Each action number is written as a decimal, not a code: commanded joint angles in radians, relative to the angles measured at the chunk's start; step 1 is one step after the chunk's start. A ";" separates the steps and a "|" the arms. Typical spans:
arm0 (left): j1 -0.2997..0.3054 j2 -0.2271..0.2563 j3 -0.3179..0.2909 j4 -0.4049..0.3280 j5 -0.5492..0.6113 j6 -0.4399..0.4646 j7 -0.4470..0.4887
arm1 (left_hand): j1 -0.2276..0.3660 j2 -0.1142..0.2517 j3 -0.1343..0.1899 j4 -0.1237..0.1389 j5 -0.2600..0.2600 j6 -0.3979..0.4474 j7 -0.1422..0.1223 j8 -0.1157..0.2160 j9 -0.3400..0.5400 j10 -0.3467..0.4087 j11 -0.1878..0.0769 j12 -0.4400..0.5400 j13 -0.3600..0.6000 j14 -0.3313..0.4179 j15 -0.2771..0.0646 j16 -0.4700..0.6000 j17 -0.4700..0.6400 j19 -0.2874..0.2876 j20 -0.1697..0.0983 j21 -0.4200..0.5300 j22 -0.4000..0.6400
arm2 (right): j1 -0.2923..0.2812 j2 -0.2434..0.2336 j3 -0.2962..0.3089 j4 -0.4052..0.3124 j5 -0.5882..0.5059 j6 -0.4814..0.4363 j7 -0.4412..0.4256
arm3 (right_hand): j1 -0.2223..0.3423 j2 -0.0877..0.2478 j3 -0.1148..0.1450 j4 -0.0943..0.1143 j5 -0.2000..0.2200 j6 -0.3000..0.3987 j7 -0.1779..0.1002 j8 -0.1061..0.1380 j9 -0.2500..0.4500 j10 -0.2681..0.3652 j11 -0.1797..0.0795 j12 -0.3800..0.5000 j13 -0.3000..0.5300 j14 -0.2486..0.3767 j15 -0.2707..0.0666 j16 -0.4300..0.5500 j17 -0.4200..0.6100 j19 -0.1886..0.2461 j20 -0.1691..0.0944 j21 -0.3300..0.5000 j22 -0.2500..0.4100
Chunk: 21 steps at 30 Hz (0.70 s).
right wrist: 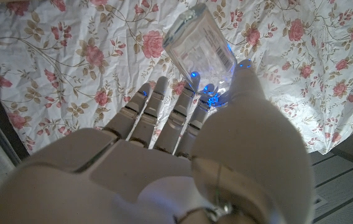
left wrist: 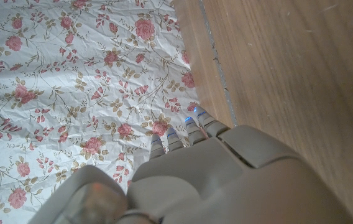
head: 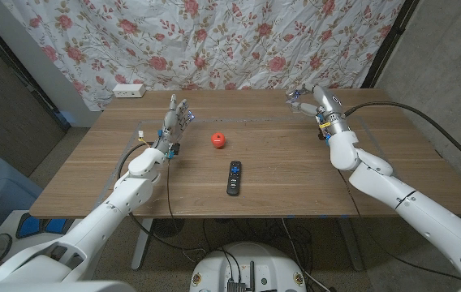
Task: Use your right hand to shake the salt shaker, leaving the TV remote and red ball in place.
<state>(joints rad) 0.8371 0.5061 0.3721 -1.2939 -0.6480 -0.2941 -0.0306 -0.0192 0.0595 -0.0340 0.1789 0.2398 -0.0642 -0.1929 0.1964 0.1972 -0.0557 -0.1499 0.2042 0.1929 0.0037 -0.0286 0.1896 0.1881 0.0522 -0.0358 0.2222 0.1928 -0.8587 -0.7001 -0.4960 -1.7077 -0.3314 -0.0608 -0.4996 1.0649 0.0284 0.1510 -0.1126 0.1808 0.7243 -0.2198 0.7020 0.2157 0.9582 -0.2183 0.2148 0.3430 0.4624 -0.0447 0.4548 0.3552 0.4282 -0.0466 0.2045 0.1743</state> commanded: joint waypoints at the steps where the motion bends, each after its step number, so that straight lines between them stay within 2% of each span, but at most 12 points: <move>1: 0.000 0.000 0.000 0.000 0.000 0.001 0.000 | 0.000 0.101 0.001 0.008 0.006 0.001 -0.007 0.005 0.006 0.001 -0.005 0.008 0.004 0.001 -0.104 0.005 0.006 0.011 -0.023 0.005 0.005 | -0.013 0.026 -0.012 0.004 0.047 -0.026 0.015 | -0.039 0.088 -0.001 0.006 0.001 -0.004 0.000 -0.004 0.001 -0.006 0.001 0.000 0.001 -0.001 -0.140 -0.003 0.002 -0.005 -0.026 0.001 0.004; 21: 0.000 0.000 0.000 0.000 0.000 0.000 0.000 | 0.000 0.101 0.001 0.008 0.006 -0.001 -0.006 0.004 0.006 0.001 -0.005 0.008 0.004 0.000 -0.105 0.005 0.006 0.010 -0.023 0.005 0.005 | -0.044 0.046 -0.039 0.026 0.069 0.002 -0.014 | -0.065 0.085 -0.008 0.005 0.000 -0.003 0.000 -0.010 -0.004 -0.006 0.000 -0.001 -0.004 -0.013 -0.141 -0.005 0.003 -0.019 -0.025 -0.004 0.003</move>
<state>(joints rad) 0.8367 0.5058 0.3723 -1.2940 -0.6480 -0.2941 -0.0306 -0.0192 0.0595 -0.0340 0.1789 0.2398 -0.0642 -0.1929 0.1964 0.1972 -0.0557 -0.1499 0.2042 0.1929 0.0037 -0.0286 0.1897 0.1881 0.0522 -0.0358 0.2222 0.1928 -0.8848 -0.6701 -0.5214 -1.6968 -0.2755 -0.0761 -0.4907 1.0648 0.0285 0.1439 -0.1058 0.1777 0.7224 -0.2180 0.6908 0.2082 0.9533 -0.2232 0.2146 0.3374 0.4535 -0.0464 0.4510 0.3550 0.4138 -0.0465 0.2045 0.1743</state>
